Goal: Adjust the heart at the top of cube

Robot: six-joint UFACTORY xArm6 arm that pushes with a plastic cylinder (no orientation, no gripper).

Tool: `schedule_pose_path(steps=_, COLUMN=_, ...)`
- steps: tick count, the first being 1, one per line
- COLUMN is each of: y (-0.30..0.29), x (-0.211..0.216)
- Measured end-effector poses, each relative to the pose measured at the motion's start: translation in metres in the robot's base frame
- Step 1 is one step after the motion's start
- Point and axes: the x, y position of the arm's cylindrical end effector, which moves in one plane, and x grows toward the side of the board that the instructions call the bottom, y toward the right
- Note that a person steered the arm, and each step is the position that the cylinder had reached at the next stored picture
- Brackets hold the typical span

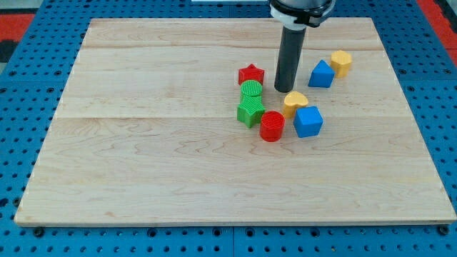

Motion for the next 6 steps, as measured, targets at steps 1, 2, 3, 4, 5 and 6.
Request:
schedule_pose_path(steps=1, y=0.0, x=0.0)
schedule_pose_path(steps=2, y=0.0, x=0.002)
schedule_pose_path(steps=3, y=0.0, x=0.009)
schedule_pose_path(steps=4, y=0.0, x=0.018)
schedule_pose_path(steps=5, y=0.0, x=0.023)
schedule_pose_path(steps=6, y=-0.002, x=0.023)
